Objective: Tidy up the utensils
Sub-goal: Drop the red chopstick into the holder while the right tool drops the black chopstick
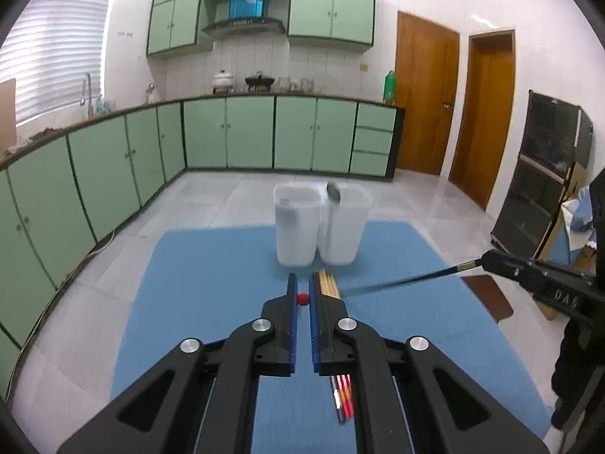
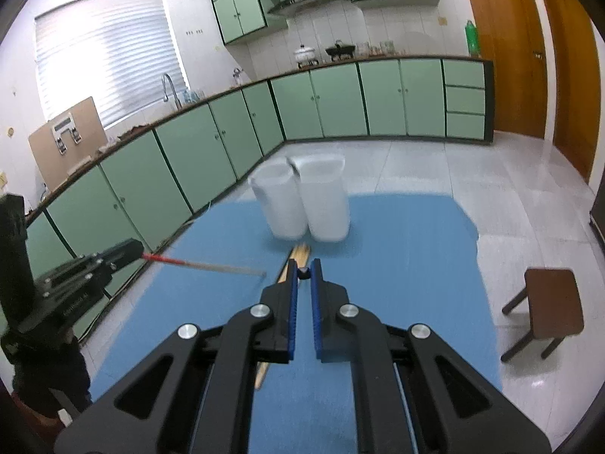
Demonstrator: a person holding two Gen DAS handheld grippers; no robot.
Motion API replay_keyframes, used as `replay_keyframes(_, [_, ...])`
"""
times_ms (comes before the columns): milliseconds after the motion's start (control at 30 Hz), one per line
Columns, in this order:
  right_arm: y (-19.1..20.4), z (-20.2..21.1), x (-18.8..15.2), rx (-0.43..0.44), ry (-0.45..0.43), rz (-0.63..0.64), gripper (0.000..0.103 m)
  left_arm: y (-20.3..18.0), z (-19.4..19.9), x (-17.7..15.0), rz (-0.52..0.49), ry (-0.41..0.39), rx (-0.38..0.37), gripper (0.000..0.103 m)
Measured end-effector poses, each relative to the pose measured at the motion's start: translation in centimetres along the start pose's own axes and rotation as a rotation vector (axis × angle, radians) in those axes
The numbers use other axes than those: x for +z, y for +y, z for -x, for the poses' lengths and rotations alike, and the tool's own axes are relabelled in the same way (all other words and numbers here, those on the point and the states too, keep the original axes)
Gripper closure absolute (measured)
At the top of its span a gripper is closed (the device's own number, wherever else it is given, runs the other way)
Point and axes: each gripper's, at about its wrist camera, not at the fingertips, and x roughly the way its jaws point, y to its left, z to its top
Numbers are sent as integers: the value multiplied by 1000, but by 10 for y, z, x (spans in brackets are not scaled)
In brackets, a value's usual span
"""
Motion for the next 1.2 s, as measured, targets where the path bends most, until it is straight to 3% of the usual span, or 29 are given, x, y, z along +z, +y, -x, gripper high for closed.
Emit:
replay_keyframes(467, [-3, -18, 99, 51, 22, 54, 97, 11, -32, 73, -5, -59, -51, 97])
replay_keyframes(567, [-1, -10, 119, 52, -18, 79, 97, 11, -25, 87, -1, -93, -63, 97])
replay_keyframes(767, [1, 14, 167, 68, -144, 94, 97, 10, -1, 137, -4, -237, -74, 97])
replay_keyframes(900, [-4, 13, 194, 51, -223, 78, 97, 7, -6, 163, -4, -290, -69, 97])
replay_keyframes(1000, [-12, -4, 208, 16, -265, 72, 97, 2, -24, 172, -10, -278, -62, 97])
replay_keyframes(1200, [-35, -53, 215, -39, -295, 49, 97, 0, -71, 165, 0, -173, -36, 97])
